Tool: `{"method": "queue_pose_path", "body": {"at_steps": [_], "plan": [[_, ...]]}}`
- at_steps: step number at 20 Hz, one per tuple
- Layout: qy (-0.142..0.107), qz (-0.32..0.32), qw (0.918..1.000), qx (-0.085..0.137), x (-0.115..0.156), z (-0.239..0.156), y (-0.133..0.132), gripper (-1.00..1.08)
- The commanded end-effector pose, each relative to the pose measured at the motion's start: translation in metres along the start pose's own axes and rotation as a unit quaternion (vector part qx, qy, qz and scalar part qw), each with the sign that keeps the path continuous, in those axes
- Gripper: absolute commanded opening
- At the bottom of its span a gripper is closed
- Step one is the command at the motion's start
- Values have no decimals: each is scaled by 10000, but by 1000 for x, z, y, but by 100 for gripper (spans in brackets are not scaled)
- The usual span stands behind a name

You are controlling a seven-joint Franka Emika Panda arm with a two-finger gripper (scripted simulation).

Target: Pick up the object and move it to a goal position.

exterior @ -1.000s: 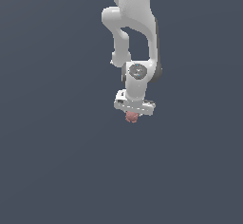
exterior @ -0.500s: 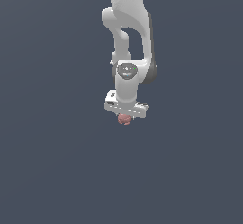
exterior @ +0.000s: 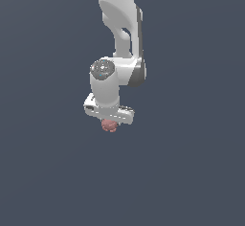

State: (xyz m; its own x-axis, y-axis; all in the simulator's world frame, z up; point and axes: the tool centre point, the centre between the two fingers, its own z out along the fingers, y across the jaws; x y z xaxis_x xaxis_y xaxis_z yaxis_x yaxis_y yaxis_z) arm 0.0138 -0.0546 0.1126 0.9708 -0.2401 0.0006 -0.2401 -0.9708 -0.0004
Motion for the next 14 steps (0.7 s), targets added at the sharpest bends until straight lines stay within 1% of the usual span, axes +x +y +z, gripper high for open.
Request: {"method": "queue_pose_path", "body": {"at_steps": [1,8,14], "plan": [[-2,-5,10000,0,17,-11,14,-100],[-2,-5,10000,0,58,-36,46,-100],[-2,-5,10000,0,80,-50,63,-100]]}}
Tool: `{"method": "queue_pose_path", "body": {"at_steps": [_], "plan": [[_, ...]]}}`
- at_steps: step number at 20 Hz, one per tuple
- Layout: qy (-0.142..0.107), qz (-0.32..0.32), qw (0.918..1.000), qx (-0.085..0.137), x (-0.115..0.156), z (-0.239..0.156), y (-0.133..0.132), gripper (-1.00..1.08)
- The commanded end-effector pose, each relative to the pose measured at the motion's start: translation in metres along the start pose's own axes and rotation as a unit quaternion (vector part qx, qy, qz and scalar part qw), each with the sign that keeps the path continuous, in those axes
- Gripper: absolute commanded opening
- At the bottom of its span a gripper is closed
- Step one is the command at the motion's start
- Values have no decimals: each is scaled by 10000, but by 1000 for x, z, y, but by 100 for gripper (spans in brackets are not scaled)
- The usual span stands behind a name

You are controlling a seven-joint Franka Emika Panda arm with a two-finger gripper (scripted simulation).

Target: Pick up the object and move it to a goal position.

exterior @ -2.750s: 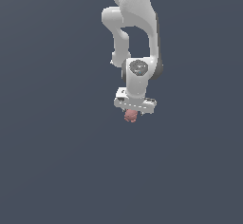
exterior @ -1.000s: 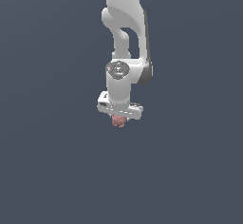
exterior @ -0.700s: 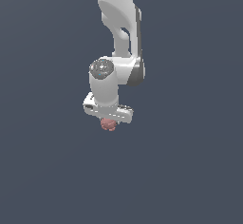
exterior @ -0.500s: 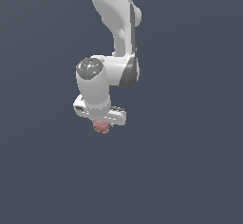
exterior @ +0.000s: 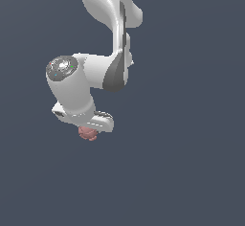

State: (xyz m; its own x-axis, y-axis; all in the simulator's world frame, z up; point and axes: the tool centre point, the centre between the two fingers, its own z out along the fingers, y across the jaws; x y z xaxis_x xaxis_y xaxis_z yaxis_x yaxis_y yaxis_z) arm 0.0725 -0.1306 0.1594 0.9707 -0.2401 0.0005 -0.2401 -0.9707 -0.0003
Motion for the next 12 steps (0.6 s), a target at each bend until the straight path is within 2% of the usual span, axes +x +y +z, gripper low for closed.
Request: {"method": "queue_pose_path", "body": {"at_steps": [1,12], "plan": [[-2,-6,10000,1,8,-5,5,-100],[-3,-3,10000,-1,21,-12,14,-100]]}}
